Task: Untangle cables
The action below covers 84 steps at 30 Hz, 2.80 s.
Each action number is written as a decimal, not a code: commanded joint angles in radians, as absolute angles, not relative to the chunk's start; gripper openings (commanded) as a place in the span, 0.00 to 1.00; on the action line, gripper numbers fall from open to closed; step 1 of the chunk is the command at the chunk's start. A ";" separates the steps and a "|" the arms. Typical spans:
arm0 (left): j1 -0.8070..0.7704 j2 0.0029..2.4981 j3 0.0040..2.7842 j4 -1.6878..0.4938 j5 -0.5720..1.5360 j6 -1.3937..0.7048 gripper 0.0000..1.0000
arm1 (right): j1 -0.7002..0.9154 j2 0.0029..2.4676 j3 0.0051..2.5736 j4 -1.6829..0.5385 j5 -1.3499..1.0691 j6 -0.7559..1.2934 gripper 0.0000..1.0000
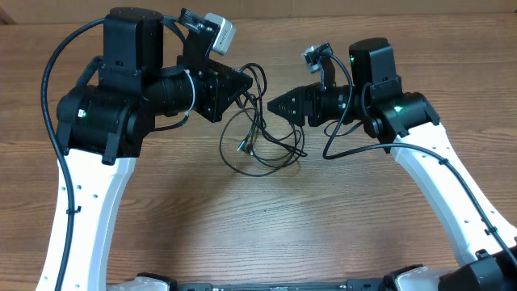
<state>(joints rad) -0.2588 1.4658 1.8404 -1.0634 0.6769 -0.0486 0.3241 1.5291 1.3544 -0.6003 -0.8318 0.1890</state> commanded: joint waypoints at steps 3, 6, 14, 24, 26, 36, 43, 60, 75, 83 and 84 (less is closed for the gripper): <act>-0.290 1.440 1.869 -1.061 0.699 -0.022 0.04 | 0.343 1.523 1.361 -0.584 -0.971 0.155 0.53; -0.300 1.442 1.869 -1.059 0.700 -0.022 0.04 | 0.356 1.523 1.361 -0.580 -0.970 0.155 0.53; -0.300 1.442 1.869 -1.054 0.720 -0.022 0.04 | 0.358 1.523 1.361 -0.589 -0.807 0.196 0.04; -0.280 1.441 1.870 -1.086 0.447 -0.022 0.04 | 0.358 1.523 1.361 -0.910 -0.128 0.479 0.04; -0.257 1.441 1.870 -1.097 0.398 -0.022 0.04 | 0.358 1.523 1.361 -0.990 -0.002 0.513 0.04; -0.064 1.435 1.870 -1.103 0.385 -0.022 0.04 | 0.317 1.523 1.361 -1.106 0.235 0.607 0.04; 0.089 1.423 1.870 -1.103 0.440 -0.030 0.04 | 0.265 1.523 1.361 -1.101 0.164 0.617 0.04; -0.006 1.537 1.869 -1.198 0.623 0.032 0.46 | 0.279 1.523 1.361 -0.777 -0.743 0.099 0.05; -0.249 1.726 1.869 -1.112 0.508 0.227 0.78 | 0.241 1.520 1.361 -1.101 -0.005 0.451 0.44; -0.392 1.876 1.869 -1.015 0.331 0.404 0.78 | 0.124 1.514 1.377 -1.177 -0.094 0.453 0.52; -0.406 1.895 1.869 -1.007 0.318 0.433 0.79 | 0.113 1.514 1.377 -1.180 -0.107 0.452 0.52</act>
<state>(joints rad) -0.3641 1.8473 1.8488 -1.0225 0.4126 0.3008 0.1436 1.5291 1.3548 -1.1759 -0.0643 0.4339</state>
